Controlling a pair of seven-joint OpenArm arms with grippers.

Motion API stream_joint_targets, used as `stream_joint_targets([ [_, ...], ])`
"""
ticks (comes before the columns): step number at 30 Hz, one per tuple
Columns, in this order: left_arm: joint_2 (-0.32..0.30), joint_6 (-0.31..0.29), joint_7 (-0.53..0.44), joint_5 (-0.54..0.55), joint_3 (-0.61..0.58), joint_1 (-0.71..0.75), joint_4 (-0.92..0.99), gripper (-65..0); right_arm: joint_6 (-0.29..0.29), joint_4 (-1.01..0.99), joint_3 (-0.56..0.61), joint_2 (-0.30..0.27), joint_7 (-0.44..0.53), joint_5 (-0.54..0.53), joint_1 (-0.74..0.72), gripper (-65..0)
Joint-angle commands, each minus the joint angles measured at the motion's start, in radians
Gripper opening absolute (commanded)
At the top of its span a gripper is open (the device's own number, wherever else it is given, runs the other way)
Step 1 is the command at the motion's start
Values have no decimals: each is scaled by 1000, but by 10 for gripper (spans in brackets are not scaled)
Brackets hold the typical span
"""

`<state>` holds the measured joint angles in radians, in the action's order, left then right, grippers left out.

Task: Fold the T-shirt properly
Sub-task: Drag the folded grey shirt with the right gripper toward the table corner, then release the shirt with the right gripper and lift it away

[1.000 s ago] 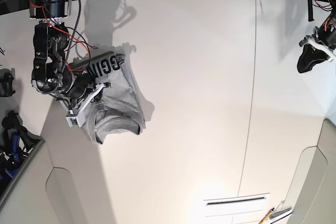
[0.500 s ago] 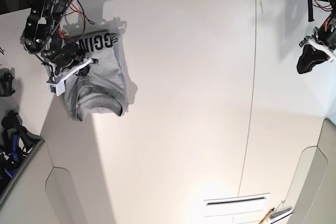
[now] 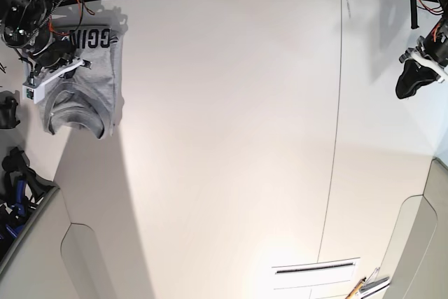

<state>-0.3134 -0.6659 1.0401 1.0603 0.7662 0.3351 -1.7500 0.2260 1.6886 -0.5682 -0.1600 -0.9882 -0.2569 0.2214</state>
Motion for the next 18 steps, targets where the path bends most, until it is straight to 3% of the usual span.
stream_joint_targets([
  [1, -17, -4, -15, 28, 6, -3, -18, -650, -13, 5, -6, -19, -14, 29, 3, -650],
  [7, -17, -4, -16, 31, 6, -3, -18, -650, -13, 12, -6, -52, -6, 9, -33, -650],
  [18, -23, -4, -26, 58, 6, -5, -18, -650, 1, 159, -6, -61, -3, 1, -271, -650],
])
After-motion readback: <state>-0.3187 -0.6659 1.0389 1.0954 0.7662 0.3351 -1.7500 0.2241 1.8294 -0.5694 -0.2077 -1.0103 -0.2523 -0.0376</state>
